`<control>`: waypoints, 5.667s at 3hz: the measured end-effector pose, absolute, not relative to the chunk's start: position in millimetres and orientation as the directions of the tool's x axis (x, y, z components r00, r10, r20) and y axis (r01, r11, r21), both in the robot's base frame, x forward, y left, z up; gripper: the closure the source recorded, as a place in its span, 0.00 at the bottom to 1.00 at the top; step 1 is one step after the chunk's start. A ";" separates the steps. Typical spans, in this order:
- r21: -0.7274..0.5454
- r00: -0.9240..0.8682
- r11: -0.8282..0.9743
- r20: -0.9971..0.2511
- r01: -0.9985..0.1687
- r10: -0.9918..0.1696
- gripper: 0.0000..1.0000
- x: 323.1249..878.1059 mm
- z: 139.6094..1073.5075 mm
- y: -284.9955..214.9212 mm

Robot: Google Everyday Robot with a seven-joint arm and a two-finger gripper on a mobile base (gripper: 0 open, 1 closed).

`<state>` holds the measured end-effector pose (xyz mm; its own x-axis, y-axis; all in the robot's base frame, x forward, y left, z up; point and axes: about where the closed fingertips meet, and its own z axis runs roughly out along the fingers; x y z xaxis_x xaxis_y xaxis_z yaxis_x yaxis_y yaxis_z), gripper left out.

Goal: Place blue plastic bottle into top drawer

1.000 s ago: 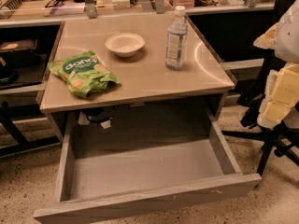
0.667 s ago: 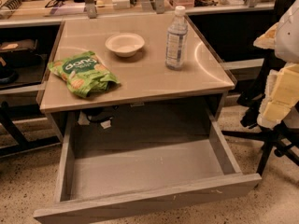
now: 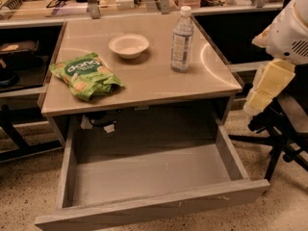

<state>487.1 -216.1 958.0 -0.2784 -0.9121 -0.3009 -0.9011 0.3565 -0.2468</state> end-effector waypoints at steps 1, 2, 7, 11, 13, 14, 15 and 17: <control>-0.236 -0.318 0.412 -0.352 -0.880 -0.880 0.00 531.3 939.1 -216.7; -0.209 -0.352 0.464 -0.412 -0.861 -0.840 0.00 571.5 917.3 -214.6; -0.183 -0.344 0.590 -0.664 -0.786 -0.664 0.00 716.8 903.3 -189.9; -0.116 -0.290 0.547 -0.747 -0.829 -0.598 0.00 760.1 881.2 -151.2; -0.078 -0.262 0.490 -0.767 -0.868 -0.586 0.00 768.8 854.6 -114.3; -0.077 -0.261 0.489 -0.767 -0.869 -0.585 0.18 769.1 854.2 -113.7; -0.077 -0.261 0.489 -0.767 -0.869 -0.585 0.41 769.1 854.0 -113.5; -0.077 -0.262 0.489 -0.767 -0.869 -0.585 0.87 769.1 854.0 -113.5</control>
Offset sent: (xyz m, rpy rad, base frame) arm 0.1285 0.0020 -0.0594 0.2010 -0.0231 -0.1408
